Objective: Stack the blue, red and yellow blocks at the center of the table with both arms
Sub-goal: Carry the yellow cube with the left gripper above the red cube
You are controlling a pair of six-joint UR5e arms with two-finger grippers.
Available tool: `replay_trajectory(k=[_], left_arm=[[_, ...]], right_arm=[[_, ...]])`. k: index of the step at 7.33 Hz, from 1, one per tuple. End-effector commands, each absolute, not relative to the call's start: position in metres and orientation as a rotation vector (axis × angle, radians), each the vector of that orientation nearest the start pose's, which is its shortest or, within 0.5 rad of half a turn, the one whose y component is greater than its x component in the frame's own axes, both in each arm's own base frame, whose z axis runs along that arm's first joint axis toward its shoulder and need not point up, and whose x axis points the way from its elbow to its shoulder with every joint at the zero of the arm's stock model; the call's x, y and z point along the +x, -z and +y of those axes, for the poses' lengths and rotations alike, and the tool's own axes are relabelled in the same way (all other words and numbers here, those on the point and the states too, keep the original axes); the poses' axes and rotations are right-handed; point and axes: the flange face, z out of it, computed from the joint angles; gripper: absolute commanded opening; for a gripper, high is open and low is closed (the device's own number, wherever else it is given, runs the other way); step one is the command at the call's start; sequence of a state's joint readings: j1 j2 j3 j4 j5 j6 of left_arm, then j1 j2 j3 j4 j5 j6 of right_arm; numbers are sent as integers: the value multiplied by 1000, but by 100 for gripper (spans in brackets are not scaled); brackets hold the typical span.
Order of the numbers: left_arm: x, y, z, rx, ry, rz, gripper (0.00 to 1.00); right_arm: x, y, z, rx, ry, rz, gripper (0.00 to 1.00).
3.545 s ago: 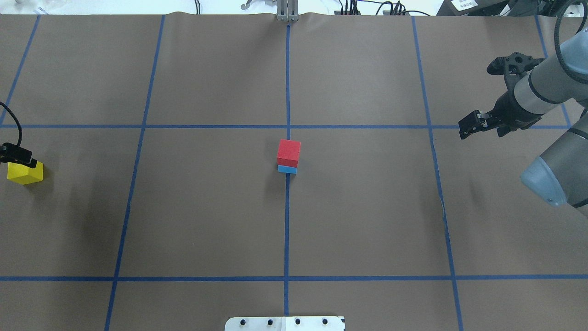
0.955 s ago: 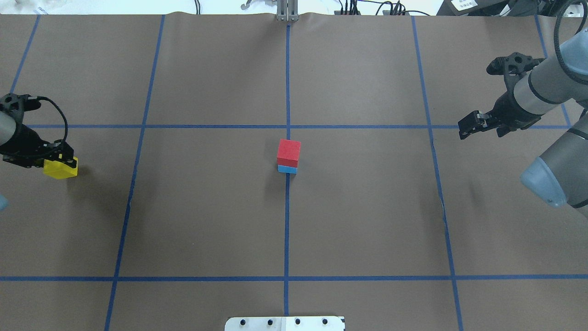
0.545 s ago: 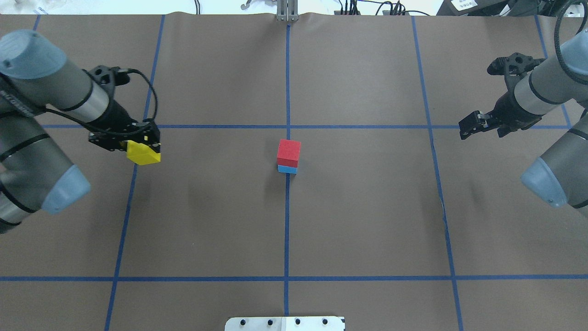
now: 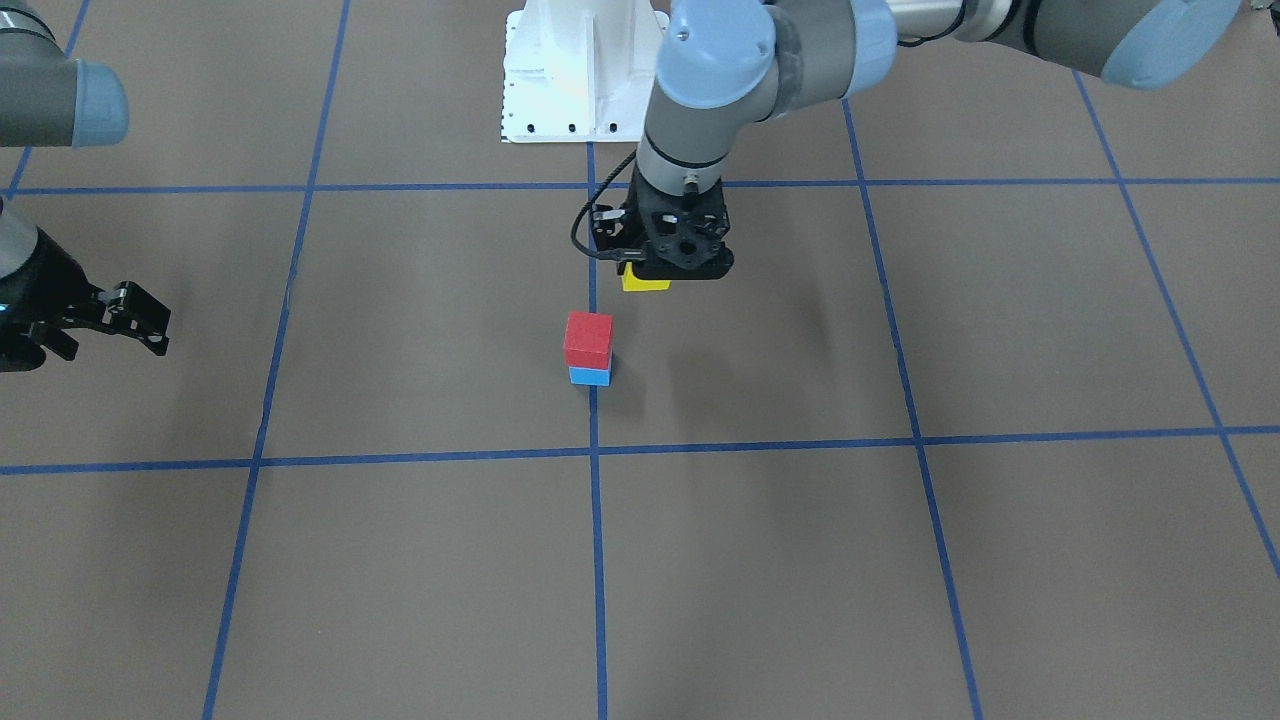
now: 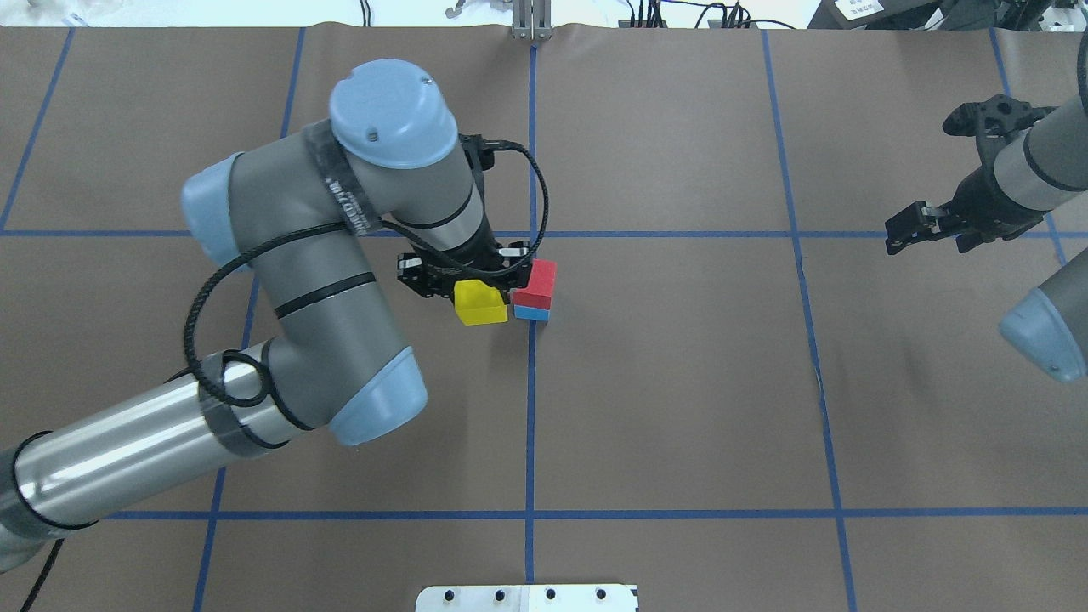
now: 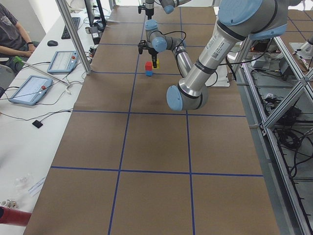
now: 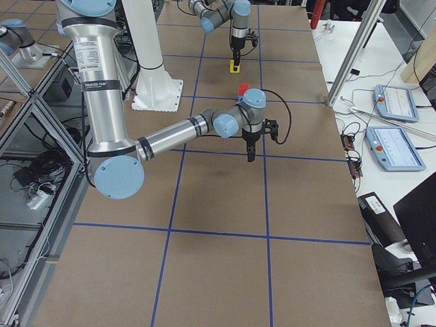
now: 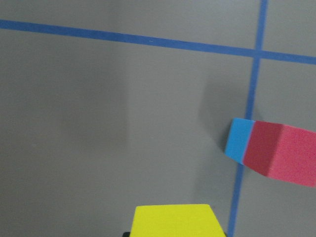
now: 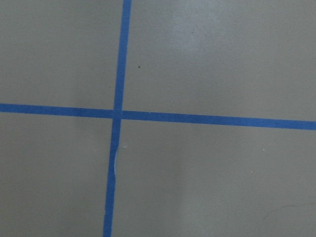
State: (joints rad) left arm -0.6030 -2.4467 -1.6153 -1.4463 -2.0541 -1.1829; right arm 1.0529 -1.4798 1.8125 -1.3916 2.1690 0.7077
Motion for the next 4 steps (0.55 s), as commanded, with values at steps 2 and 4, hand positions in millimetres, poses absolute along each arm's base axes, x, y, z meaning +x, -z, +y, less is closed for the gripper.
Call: replay_trajectory(k=[2,4], left_arm=[[565,-86,-496,62,-113,834,0],[572,-95,-502,62,-103,809,0]], right_arm=[[-157,-514,-496,74,-89,-750,100],[-140,-530,-492,72,-89,-732,100]])
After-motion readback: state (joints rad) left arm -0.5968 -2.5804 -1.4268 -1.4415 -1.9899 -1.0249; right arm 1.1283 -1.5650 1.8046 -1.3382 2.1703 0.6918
